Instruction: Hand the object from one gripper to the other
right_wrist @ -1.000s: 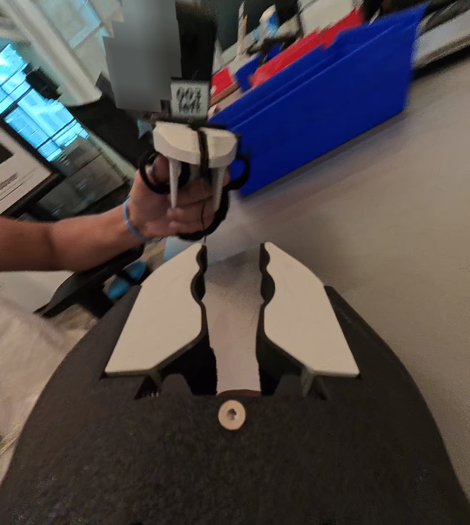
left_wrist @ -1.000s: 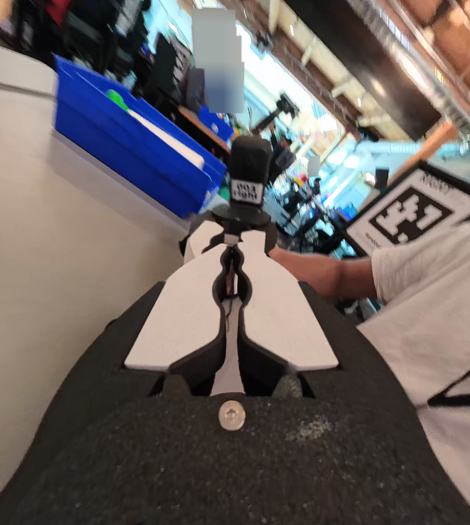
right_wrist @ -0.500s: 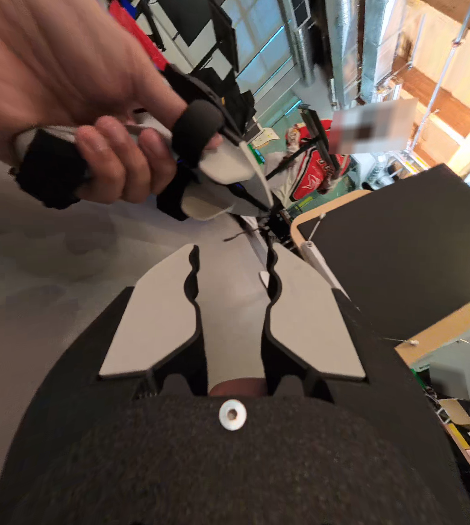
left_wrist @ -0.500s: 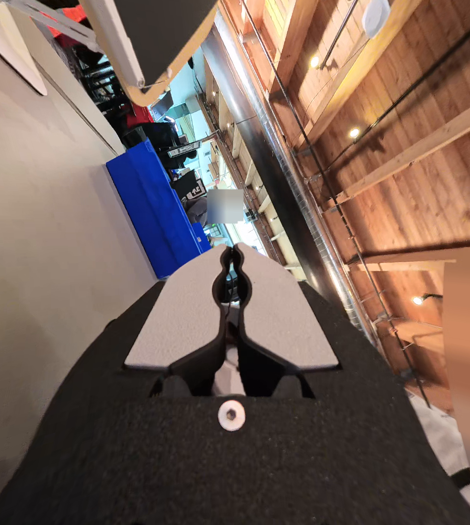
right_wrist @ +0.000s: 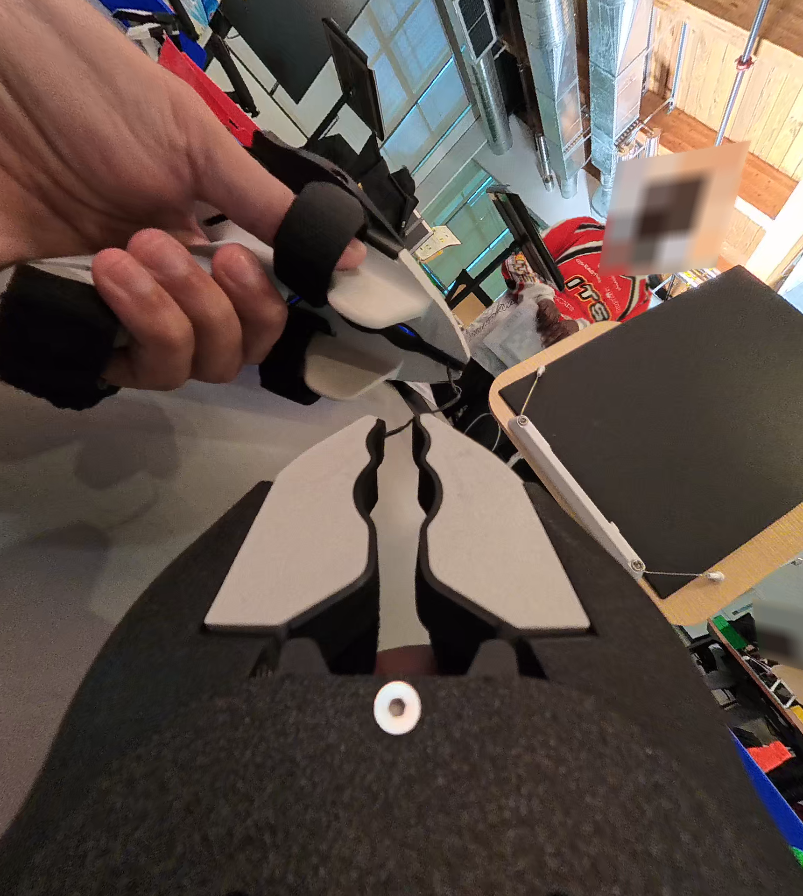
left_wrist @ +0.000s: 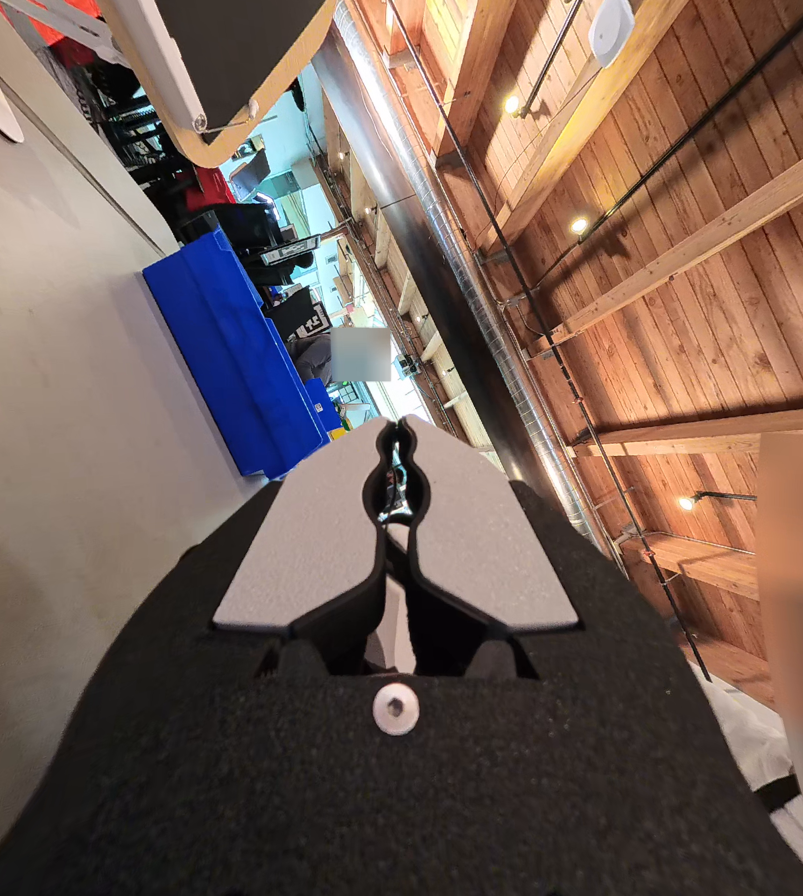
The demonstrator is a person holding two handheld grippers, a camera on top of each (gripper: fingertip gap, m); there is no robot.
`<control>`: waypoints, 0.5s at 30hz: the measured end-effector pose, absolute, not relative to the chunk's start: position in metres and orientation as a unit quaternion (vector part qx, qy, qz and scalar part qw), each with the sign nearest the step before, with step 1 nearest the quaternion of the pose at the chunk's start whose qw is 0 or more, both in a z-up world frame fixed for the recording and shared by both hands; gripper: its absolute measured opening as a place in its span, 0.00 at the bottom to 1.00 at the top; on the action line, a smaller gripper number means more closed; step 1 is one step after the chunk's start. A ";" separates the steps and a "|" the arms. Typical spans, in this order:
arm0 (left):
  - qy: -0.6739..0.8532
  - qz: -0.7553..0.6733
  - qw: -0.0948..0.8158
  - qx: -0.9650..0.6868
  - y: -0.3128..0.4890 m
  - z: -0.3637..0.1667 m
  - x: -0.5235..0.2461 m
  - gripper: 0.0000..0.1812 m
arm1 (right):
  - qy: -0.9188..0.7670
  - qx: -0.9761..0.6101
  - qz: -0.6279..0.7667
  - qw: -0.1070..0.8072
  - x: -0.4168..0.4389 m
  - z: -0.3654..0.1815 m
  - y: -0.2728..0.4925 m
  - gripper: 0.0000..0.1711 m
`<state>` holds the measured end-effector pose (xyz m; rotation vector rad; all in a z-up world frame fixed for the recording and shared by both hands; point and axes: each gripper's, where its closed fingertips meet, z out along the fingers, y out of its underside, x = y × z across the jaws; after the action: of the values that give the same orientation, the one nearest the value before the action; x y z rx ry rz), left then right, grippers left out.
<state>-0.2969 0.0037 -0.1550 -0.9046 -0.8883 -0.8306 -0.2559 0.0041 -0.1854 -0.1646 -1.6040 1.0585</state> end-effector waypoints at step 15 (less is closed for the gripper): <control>-0.317 -0.289 0.717 -0.549 0.014 -0.158 -0.290 0.16 | -0.678 -0.187 0.611 0.363 -0.257 -0.155 0.048 0.00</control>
<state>-0.2903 0.0140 -0.1584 -1.2149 -0.7023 -0.6406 -0.2573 0.0483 -0.1550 -0.4805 -1.7450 1.5737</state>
